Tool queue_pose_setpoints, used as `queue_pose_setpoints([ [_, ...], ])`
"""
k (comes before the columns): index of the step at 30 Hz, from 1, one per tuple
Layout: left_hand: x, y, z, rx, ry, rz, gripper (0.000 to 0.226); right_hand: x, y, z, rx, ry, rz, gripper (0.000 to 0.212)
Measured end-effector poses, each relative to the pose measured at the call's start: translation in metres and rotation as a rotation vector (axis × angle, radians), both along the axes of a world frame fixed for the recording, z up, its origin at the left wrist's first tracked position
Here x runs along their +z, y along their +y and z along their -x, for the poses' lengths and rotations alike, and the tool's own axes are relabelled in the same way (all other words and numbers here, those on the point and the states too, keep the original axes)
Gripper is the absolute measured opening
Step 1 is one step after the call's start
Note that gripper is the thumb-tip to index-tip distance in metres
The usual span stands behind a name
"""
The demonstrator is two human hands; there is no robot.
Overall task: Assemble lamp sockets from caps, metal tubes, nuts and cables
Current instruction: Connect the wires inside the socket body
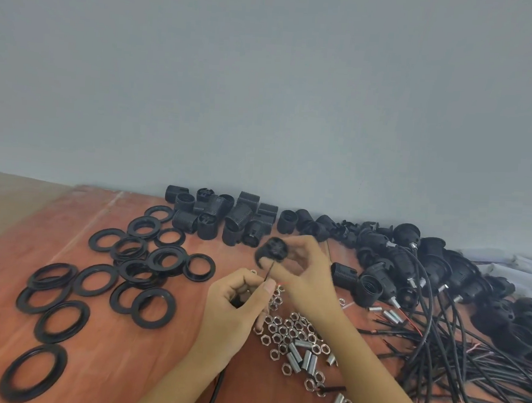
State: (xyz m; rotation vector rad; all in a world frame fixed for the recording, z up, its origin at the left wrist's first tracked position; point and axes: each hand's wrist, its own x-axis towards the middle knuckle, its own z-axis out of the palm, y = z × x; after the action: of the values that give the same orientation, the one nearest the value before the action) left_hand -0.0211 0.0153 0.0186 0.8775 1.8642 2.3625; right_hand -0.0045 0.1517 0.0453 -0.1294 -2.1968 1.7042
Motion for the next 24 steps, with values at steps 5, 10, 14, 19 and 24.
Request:
queue_pose_setpoints([
  [5,-0.004,0.001,0.004,0.102,-0.013,0.084,0.015,-0.009,0.029,-0.036,-0.084,0.128,0.327,0.025],
  [10,-0.004,0.002,0.005,0.148,0.013,0.13,0.013,-0.011,0.026,-0.05,0.018,0.063,0.847,0.033],
  [14,0.0,0.003,0.002,0.157,0.071,0.142,0.005,-0.011,0.017,-0.06,0.191,-0.009,0.991,0.031],
  [19,0.001,0.002,-0.001,0.121,0.123,0.141,0.017,-0.01,0.007,-0.062,0.207,-0.139,1.041,0.041],
  [24,0.002,0.002,-0.006,0.056,0.164,0.144,0.015,-0.012,-0.001,-0.06,0.167,-0.216,0.949,0.048],
])
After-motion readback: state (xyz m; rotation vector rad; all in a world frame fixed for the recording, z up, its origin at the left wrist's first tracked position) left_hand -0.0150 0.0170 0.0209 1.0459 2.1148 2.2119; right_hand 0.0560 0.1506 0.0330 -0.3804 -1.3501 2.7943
